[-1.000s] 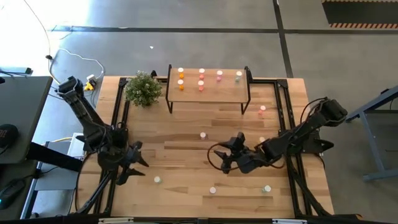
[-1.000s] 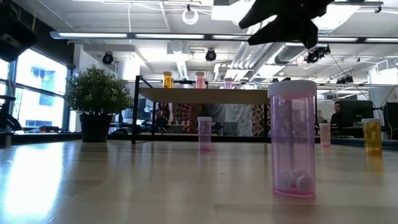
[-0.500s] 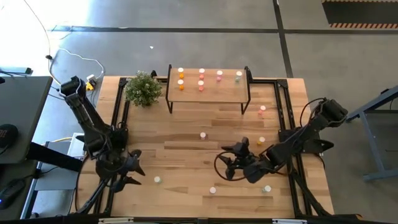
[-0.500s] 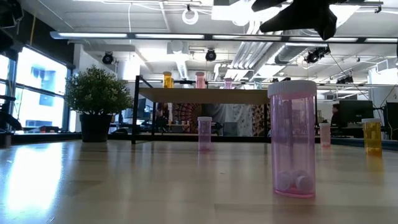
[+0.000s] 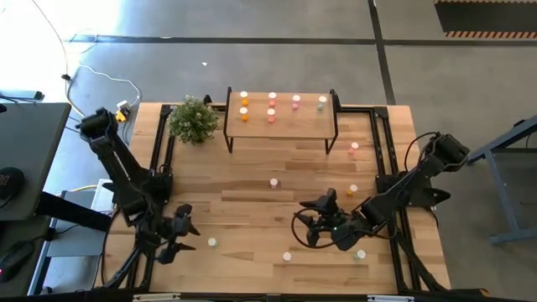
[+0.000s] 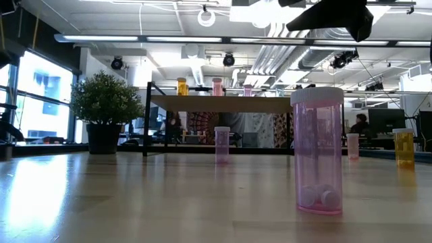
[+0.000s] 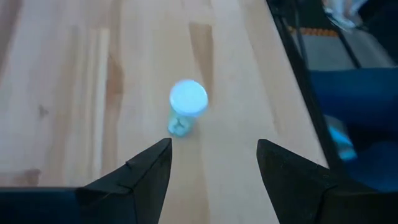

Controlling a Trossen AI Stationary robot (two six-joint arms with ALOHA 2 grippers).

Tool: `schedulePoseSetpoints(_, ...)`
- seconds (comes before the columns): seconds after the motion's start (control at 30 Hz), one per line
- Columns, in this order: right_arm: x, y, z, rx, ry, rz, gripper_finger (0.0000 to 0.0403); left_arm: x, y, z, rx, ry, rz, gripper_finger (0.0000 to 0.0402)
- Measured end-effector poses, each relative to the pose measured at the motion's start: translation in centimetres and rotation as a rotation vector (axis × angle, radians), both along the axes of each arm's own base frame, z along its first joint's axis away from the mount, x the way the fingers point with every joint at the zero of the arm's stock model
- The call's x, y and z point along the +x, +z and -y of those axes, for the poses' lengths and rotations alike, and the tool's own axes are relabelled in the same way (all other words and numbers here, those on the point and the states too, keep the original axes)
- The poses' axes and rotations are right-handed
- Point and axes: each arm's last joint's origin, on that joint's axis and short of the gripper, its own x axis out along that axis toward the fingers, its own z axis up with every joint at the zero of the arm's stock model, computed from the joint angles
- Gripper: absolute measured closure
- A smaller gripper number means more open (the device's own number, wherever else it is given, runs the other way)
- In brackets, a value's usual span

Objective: Pick and place medicine bottles onto shelf by color
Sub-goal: Put the left green pill bottle aligned with the other green pill bottle on the shelf

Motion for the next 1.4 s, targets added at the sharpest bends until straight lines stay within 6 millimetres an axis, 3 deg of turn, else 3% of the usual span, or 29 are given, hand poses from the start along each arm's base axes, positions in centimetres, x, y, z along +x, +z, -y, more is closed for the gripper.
schedulePoseSetpoints(0.43, 0.0, 0.0, 0.0, -0.002, -0.003, 0.002, 0.0217, 0.8, -2.6, 1.6, 0.128, 0.071, 0.065, 0.0174)
schedulePoseSetpoints(0.97, 0.0, 0.0, 0.0, -0.005, -0.008, 0.004, 0.0217, 2.1, -5.4, 2.6, 0.142, 0.169, 0.088, 0.0174)
schedulePoseSetpoints(1.4, 0.0, 0.0, 0.0, -0.005, -0.008, 0.004, 0.0217, 3.5, -5.6, 2.7, 0.129, 0.181, 0.136, 0.0174)
